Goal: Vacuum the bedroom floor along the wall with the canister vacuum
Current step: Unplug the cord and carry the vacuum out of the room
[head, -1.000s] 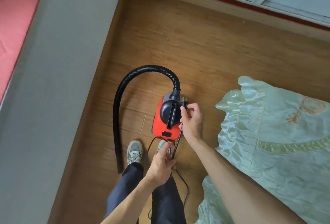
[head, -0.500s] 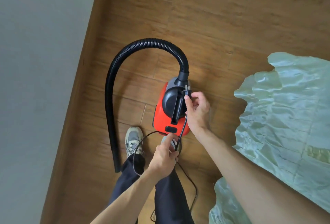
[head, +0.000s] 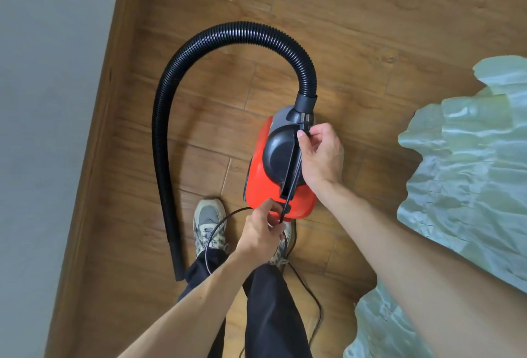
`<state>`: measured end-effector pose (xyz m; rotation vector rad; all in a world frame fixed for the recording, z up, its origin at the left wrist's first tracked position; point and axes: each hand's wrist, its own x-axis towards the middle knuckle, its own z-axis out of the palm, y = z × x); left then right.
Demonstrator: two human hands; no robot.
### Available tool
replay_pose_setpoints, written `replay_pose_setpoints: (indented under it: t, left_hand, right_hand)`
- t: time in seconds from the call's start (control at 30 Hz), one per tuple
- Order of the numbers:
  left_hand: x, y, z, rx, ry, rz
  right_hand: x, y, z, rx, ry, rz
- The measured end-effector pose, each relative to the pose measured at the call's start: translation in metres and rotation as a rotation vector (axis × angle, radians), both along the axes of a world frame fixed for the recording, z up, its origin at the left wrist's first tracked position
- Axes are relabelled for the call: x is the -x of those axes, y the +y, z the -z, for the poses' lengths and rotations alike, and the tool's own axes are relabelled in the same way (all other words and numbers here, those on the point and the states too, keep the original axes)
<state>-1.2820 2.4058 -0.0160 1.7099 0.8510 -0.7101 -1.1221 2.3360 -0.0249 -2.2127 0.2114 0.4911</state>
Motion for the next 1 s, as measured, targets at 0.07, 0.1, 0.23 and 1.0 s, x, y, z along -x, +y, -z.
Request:
replay_pose_setpoints:
  t: [0.07, 0.1, 0.23, 1.0]
  left_hand:
    - [-0.001, 0.001, 0.01, 0.006, 0.022, -0.007]
    - [-0.002, 0.001, 0.014, 0.008, 0.03, -0.007]
    - [-0.006, 0.002, 0.025, 0.015, 0.047, -0.009]
    - [-0.018, 0.07, 0.02, -0.085, -0.016, 0.057]
  right_hand:
    - [-0.001, 0.001, 0.01, 0.006, 0.0, 0.0]
    - [-0.002, 0.001, 0.015, 0.008, 0.002, -0.001]
    - [-0.003, 0.002, 0.029, 0.016, 0.004, 0.002]
    - [0.02, 0.005, 0.018, 0.098, 0.132, 0.097]
